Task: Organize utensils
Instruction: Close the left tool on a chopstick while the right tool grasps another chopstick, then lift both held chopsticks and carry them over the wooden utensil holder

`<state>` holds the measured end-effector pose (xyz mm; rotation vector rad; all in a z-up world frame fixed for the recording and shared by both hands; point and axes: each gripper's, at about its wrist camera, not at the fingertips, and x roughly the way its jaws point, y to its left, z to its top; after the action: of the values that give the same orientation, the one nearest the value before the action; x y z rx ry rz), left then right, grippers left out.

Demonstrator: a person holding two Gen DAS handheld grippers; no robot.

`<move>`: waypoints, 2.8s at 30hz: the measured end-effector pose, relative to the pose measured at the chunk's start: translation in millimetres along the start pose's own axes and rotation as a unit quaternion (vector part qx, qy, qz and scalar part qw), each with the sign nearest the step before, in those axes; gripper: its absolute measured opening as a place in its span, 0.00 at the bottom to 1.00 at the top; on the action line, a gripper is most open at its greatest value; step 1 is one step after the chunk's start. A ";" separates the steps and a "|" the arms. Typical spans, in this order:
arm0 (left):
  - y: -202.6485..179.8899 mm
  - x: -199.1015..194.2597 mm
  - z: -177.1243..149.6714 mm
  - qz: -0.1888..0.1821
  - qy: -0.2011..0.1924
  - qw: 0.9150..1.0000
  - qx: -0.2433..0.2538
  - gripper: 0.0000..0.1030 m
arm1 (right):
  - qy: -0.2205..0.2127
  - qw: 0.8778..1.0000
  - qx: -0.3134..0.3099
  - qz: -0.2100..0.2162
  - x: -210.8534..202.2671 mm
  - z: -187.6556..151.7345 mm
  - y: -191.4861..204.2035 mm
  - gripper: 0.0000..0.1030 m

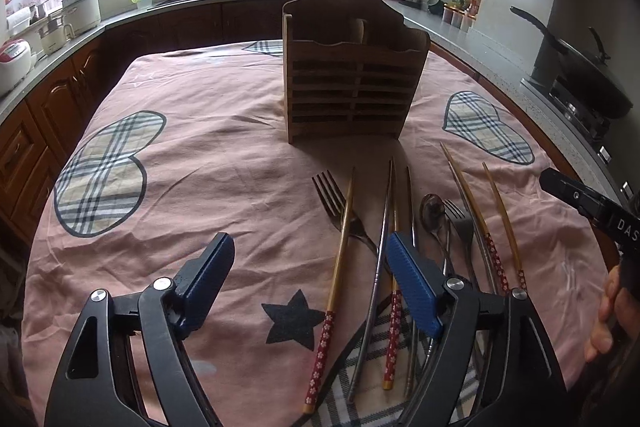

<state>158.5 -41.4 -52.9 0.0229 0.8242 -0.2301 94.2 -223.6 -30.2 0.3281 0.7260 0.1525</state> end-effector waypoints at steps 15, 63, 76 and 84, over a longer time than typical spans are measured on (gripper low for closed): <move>-38.9 84.2 53.6 -0.038 0.067 0.994 0.081 0.46 | 0.067 0.997 0.031 0.004 73.9 31.5 -23.3 0.33; 6.8 -30.3 73.7 -0.115 -0.036 0.992 0.033 0.04 | 0.019 0.997 0.001 0.070 13.8 76.1 20.8 0.04; 40.5 -84.7 60.0 -0.103 -0.095 0.990 -0.015 0.04 | -0.023 0.997 -0.017 0.073 -41.9 72.2 32.9 0.04; 49.7 -109.5 64.0 -0.092 -0.135 0.986 -0.030 0.04 | -0.058 0.995 -0.022 0.075 -61.9 81.1 38.9 0.04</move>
<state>143.7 21.3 67.0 -0.1386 0.5626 -0.3751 102.0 -222.1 78.7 0.3467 0.5818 0.2885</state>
